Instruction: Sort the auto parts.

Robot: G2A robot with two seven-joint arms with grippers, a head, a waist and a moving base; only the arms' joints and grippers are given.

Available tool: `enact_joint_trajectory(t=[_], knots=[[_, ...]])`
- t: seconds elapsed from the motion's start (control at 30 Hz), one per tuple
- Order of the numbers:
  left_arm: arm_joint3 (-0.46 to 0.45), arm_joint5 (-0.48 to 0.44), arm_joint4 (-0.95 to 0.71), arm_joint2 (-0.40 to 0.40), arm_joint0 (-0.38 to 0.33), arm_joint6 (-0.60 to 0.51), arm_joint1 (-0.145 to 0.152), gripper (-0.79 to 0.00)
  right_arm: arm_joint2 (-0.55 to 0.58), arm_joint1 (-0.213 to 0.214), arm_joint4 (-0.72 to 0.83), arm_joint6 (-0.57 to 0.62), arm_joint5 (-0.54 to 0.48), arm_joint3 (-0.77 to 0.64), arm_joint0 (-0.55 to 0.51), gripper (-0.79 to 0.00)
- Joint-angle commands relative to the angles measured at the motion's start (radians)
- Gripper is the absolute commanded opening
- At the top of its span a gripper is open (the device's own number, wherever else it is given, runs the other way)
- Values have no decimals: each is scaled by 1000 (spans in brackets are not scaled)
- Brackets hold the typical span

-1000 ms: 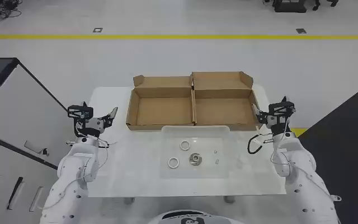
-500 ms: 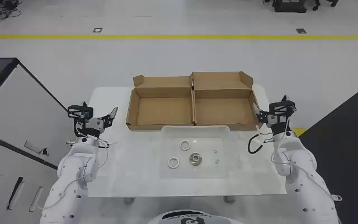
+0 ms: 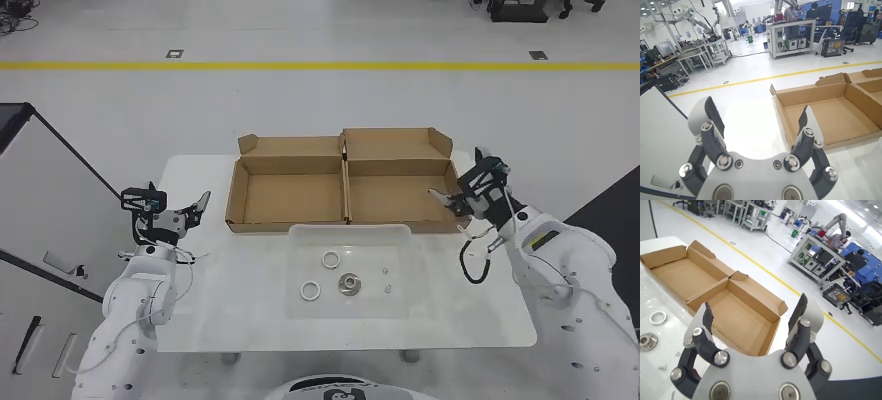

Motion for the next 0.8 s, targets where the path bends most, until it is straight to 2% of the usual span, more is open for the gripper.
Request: enact_joint_trajectory(t=[0.0, 0.17, 0.33, 0.53, 0.77], knots=[[0, 0, 0, 0, 0, 0, 0, 0, -3, 6, 38, 83, -70, 3, 40, 0], [0, 0, 0, 0, 0, 0, 0, 0, -41, 23, 161, 302, -220, 13, 159, 0], [0, 0, 0, 0, 0, 0, 0, 0, -107, 38, 296, 492, -262, 22, 292, 0], [0, 0, 0, 0, 0, 0, 0, 0, -274, 73, 344, 555, -200, 44, 415, 0], [0, 0, 0, 0, 0, 0, 0, 0, -509, 147, 453, 661, -94, 65, 558, 0]])
